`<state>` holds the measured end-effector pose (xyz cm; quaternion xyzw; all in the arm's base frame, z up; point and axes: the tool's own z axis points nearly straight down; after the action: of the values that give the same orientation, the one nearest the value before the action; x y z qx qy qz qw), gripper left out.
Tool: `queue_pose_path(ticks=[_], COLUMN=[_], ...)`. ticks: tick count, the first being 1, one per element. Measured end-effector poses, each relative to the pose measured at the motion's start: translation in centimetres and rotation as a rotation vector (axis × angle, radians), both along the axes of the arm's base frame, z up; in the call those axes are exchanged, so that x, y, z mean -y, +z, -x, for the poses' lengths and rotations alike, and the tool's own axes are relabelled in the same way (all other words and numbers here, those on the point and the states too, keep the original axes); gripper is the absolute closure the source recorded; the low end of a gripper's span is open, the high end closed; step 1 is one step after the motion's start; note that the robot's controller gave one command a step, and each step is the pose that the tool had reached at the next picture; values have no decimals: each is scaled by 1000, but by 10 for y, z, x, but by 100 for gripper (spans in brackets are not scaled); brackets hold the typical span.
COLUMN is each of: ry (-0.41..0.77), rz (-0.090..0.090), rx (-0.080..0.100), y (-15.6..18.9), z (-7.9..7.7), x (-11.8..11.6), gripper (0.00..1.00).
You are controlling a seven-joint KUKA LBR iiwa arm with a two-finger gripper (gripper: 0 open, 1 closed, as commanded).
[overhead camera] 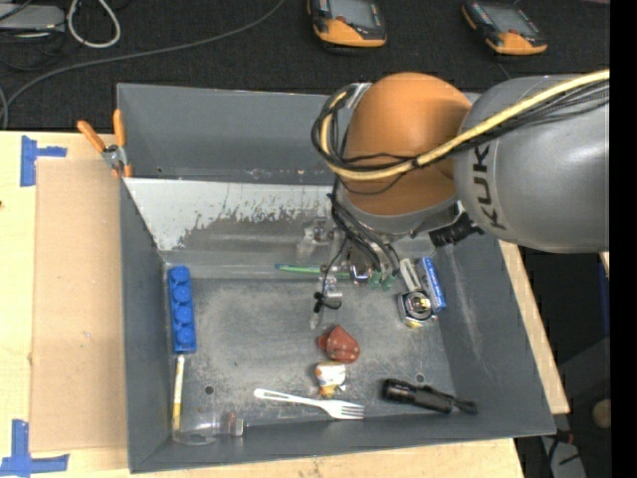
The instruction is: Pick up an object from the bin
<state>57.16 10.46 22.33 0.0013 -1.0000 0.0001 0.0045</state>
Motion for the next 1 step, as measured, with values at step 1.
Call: queue_pose_path(ticks=[1], ry=[-3], rz=[-1], rx=[8], y=[4], z=[-2], x=[1], gripper=[0])
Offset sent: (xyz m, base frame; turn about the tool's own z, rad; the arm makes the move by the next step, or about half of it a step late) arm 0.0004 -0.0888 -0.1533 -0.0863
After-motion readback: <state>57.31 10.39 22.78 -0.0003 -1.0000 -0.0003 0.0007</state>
